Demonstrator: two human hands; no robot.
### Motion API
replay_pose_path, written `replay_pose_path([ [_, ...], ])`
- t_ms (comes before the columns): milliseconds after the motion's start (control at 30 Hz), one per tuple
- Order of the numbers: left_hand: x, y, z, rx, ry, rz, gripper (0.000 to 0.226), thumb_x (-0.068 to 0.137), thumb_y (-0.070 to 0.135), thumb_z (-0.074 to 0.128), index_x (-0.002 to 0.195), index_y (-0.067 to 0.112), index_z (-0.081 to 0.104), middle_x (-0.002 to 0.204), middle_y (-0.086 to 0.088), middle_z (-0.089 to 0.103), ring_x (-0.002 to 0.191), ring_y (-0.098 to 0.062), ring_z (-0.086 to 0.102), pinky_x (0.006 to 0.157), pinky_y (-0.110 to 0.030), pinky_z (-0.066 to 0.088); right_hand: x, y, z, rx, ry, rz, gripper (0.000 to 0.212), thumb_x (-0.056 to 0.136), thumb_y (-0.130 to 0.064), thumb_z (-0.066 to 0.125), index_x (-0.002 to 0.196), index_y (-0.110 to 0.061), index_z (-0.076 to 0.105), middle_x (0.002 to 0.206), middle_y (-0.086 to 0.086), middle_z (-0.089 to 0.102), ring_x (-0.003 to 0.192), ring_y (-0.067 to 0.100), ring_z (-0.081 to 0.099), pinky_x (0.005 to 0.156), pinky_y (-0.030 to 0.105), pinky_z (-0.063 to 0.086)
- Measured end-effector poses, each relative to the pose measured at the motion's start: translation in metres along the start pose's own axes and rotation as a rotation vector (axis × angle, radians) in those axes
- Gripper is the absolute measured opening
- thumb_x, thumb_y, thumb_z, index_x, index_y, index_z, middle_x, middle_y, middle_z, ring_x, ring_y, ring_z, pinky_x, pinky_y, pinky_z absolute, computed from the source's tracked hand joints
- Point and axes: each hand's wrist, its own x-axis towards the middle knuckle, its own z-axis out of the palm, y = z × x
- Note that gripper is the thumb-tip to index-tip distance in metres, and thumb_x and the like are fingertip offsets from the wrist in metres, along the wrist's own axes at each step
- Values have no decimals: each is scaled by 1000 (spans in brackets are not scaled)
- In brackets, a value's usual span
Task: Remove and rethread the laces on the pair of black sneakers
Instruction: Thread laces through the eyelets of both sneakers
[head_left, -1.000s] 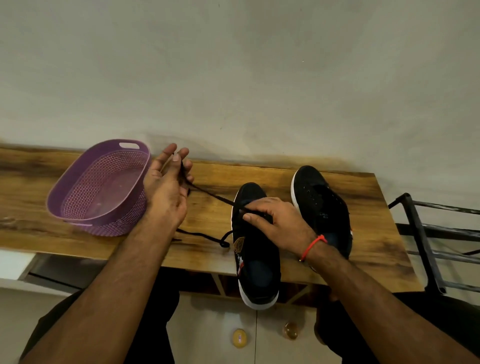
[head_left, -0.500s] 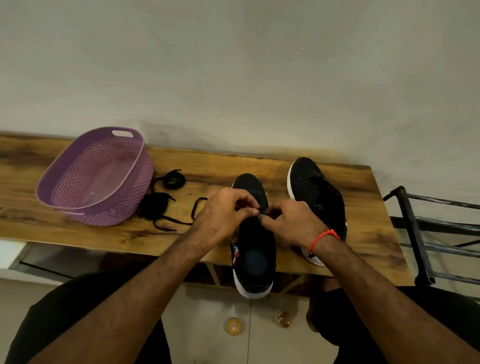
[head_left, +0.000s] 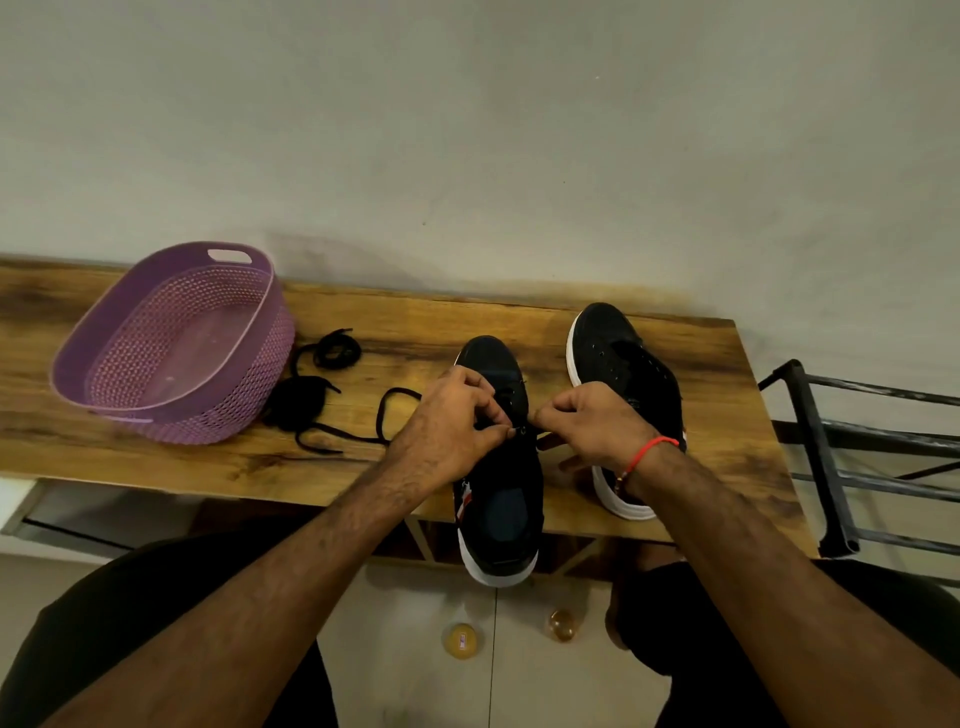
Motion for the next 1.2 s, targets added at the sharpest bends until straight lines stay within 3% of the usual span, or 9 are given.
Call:
replay_pose_path([
  [367, 0, -2, 8, -25, 13, 26, 9, 85, 29, 78, 93, 26, 75, 115, 10, 52, 109, -5, 47, 86, -20, 41, -2, 0, 0, -10, 4, 1, 20, 95, -32, 64, 90, -16, 76, 97, 1, 74, 93, 12, 70, 77, 45, 62],
  [533, 0, -4, 8, -61, 36, 30, 8, 84, 30, 79, 90, 28, 74, 111, 12, 53, 110, -6, 51, 88, -23, 45, -4, 2, -5, -16, -72, -49, 7, 95, -19, 65, 97, -19, 71, 97, -3, 70, 89, 11, 66, 61, 19, 53],
  [600, 0, -5, 7, -68, 33, 18, 12, 83, 32, 80, 85, 37, 70, 111, 14, 54, 113, -8, 51, 96, -35, 49, -5, 3, -3, -16, -67, -60, 7, 93, -15, 67, 95, -21, 70, 94, -4, 69, 88, 12, 65, 59, 17, 51],
  [700, 0, -5, 4, -20, 39, 6, 25, 81, 38, 81, 77, 50, 59, 115, 17, 53, 120, -11, 46, 103, -48, 40, -4, 3, -3, -10, -63, -70, 5, 93, -18, 68, 94, -21, 71, 91, -7, 68, 87, 9, 64, 62, 19, 51],
  [800, -1, -1, 2, 22, 62, -17, 19, 81, 42, 80, 88, 45, 63, 128, 18, 49, 130, -13, 37, 99, -40, 25, -4, 3, -2, -16, -43, -81, 6, 94, -21, 66, 92, -20, 72, 84, -11, 66, 77, 0, 60, 62, 15, 44],
  [867, -1, -1, 0, 36, 68, -35, 29, 79, 43, 81, 99, 44, 60, 143, 16, 41, 139, -16, 29, 103, -45, 22, -5, 1, -2, -50, -33, -96, 8, 94, -23, 66, 88, -21, 71, 81, -10, 67, 68, -4, 59, 59, 13, 42],
  [1000, 3, -8, -3, 182, 15, -33, 71, 80, 57, 75, 142, 44, 43, 169, 6, -6, 154, -21, -15, 119, -64, 2, -5, -4, -11, -33, 52, -79, 13, 94, -24, 65, 92, -12, 71, 88, 5, 70, 77, 15, 63, 74, 33, 57],
  [1100, 4, -12, -5, 231, -34, -28, 86, 84, 66, 65, 155, 41, 25, 166, 2, -26, 150, -25, -30, 117, -67, -12, -5, -9, -26, 350, 316, -117, 12, 97, -17, 61, 92, -7, 65, 104, 16, 71, 94, 24, 70, 84, 45, 60],
  [1200, 3, -14, -2, 275, -48, -28, 88, 87, 69, 57, 158, 39, 16, 163, -2, -33, 146, -27, -37, 113, -67, -18, -7, -14, -37, 972, 459, -224, 7, 102, -10, 48, 97, -5, 49, 93, 18, 72, 80, 29, 73, 75, 46, 62],
])
